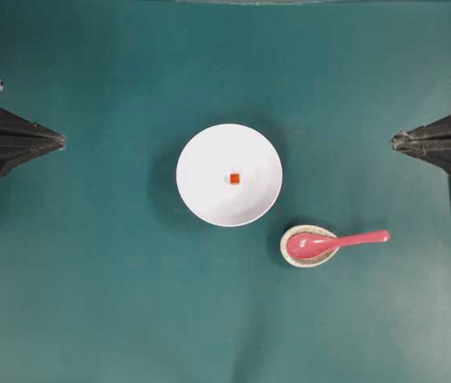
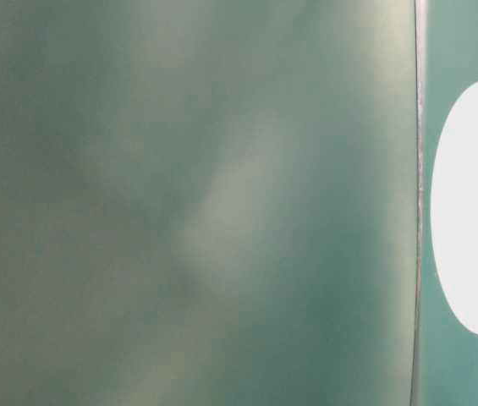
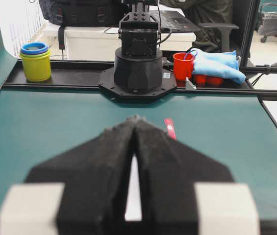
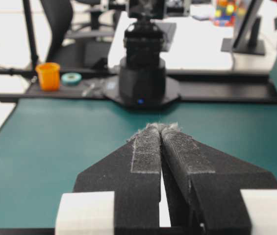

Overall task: Grip the spoon and scoop the red block from the bowl with right arm.
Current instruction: 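Move the right gripper toward the pink spoon handle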

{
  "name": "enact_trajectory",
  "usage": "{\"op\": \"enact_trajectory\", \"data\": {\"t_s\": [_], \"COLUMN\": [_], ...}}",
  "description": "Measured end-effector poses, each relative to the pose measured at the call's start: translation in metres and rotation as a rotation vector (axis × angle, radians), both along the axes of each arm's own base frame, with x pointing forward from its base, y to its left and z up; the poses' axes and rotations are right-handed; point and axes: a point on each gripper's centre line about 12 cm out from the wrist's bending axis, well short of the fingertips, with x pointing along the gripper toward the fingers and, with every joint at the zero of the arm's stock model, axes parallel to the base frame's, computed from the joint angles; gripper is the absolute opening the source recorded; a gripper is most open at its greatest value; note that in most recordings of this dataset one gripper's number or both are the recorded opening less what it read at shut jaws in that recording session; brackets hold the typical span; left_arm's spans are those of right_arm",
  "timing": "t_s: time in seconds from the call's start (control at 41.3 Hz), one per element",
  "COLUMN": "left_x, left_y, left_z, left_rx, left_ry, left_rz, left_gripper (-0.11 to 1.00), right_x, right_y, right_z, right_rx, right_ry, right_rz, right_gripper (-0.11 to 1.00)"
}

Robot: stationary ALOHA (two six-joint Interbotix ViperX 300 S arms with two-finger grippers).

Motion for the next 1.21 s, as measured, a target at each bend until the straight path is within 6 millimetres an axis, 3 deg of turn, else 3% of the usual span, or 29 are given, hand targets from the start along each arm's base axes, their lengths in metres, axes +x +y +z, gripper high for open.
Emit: {"op": "enact_trajectory", "data": {"t_s": [0.629, 1.04, 1.137, 1.21], "left_x": [0.003, 0.003, 0.003, 0.003], "left_y": [-0.003, 0.000, 0.000, 0.001], "left_z": [-0.003, -0.008, -0.009, -0.010], "left_rx": [0.013, 0.014, 0.010, -0.001], "left_ry": [0.127, 0.172, 0.178, 0.186], "left_rz": [-0.017, 0.000, 0.001, 0.003], "left_gripper": [0.00, 0.00, 0.00, 0.00], "right_x": [0.002, 0.004, 0.004, 0.004], "right_y": [0.000, 0.000, 0.000, 0.000], "right_z": [-0.009, 0.000, -0.002, -0.003], "right_rx": [0.000, 0.000, 0.007, 0.016], "right_ry": [0.117, 0.124, 0.140, 0.144], "right_rz": [0.000, 0.001, 0.000, -0.001], "right_gripper": [0.00, 0.01, 0.12, 0.27]}}
